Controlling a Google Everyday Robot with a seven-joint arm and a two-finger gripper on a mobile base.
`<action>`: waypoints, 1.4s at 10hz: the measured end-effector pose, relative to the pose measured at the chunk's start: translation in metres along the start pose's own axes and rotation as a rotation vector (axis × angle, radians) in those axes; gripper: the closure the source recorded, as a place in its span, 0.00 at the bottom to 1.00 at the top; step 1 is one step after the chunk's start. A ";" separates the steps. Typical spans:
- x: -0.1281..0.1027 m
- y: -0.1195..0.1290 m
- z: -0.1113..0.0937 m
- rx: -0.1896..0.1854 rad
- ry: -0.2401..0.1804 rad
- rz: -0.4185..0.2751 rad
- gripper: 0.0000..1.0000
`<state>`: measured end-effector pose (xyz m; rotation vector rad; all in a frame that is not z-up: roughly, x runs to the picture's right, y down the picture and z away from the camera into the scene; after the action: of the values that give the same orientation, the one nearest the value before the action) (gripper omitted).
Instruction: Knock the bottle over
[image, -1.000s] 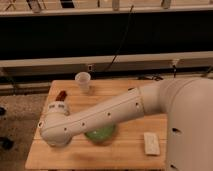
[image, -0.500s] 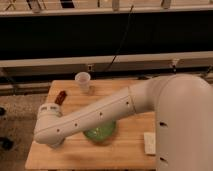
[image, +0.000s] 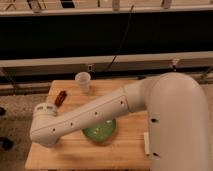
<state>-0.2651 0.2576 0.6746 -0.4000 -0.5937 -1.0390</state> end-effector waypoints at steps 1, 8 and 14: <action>-0.002 -0.004 0.001 0.010 -0.008 -0.021 0.99; -0.010 -0.026 0.002 0.065 -0.046 -0.109 0.99; -0.015 -0.044 0.003 0.117 -0.092 -0.205 0.99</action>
<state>-0.3101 0.2491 0.6686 -0.2894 -0.7862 -1.1797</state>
